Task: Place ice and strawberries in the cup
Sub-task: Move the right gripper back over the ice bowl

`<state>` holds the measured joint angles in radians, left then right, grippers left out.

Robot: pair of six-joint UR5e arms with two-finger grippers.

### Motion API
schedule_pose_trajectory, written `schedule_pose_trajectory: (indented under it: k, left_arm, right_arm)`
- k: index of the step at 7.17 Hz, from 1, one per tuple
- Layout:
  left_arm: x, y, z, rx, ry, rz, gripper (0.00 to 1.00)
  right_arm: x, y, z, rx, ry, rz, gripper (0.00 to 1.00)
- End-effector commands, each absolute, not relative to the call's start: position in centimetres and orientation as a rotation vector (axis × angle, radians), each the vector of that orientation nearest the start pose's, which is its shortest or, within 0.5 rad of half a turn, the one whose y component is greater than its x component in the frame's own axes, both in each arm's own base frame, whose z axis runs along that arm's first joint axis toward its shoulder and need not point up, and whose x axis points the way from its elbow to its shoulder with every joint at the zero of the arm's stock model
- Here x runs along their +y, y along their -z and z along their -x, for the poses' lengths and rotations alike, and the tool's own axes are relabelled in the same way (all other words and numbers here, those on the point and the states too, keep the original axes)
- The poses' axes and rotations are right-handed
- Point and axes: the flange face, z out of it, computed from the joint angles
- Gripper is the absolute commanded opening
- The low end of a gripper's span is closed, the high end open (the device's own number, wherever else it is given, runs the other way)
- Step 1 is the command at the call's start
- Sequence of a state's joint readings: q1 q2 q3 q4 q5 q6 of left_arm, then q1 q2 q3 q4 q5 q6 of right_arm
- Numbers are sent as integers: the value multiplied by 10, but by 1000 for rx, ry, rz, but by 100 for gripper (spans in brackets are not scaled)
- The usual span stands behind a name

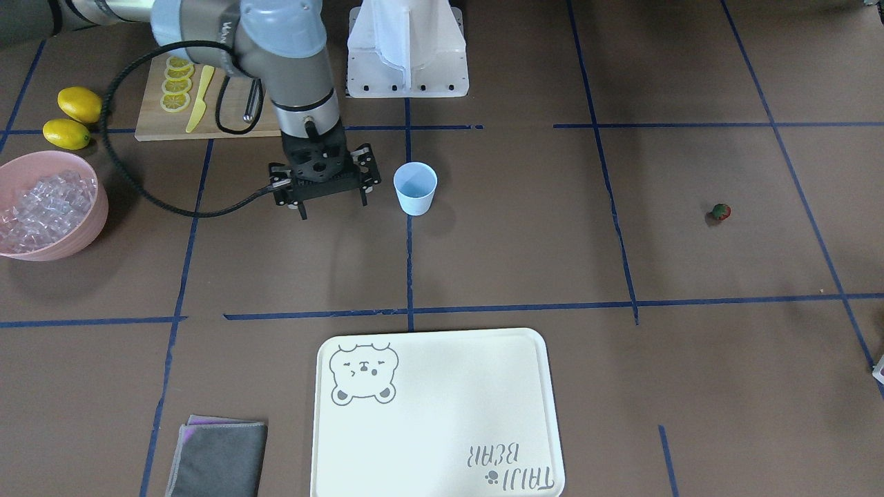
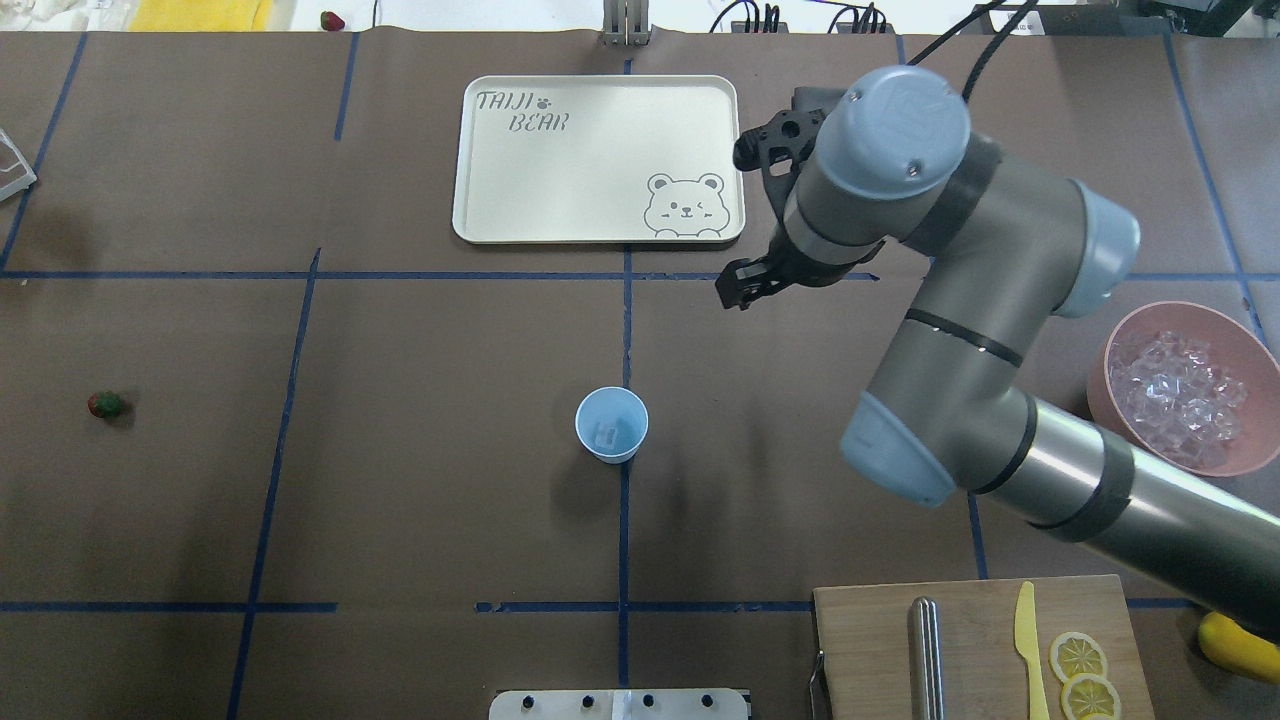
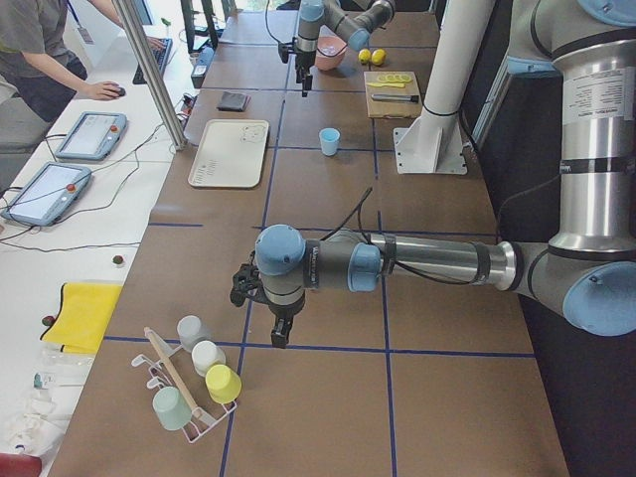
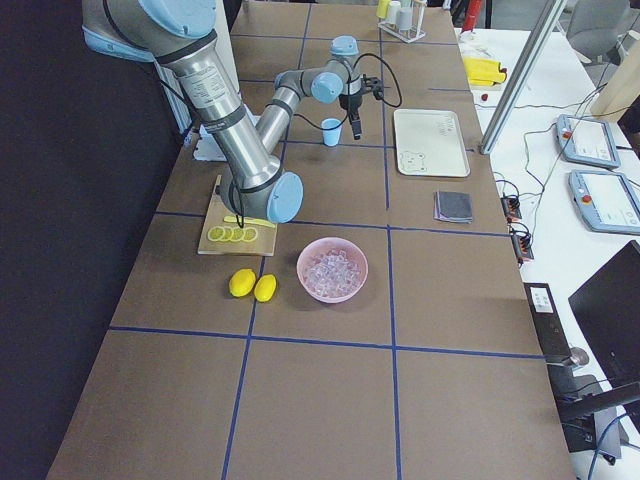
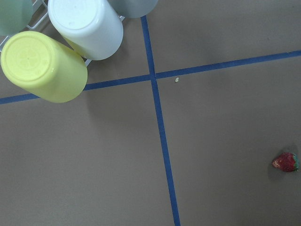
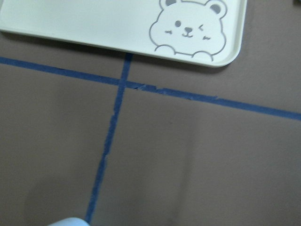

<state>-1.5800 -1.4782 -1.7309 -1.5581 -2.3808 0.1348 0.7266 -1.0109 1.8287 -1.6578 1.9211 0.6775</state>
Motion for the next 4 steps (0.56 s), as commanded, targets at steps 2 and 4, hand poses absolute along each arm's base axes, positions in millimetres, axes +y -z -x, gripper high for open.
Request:
schedule_pose_trajectory:
  k: [2,4]
  left_arm:
    - [-453,-624,65,814,-139,-105,100]
    - [-451,-626,64,818,-137,-101,100]
  right_arm:
    - [-510,-384,248,-823,370,-282,100]
    - [-492,-465,151,-855,372,-248,100]
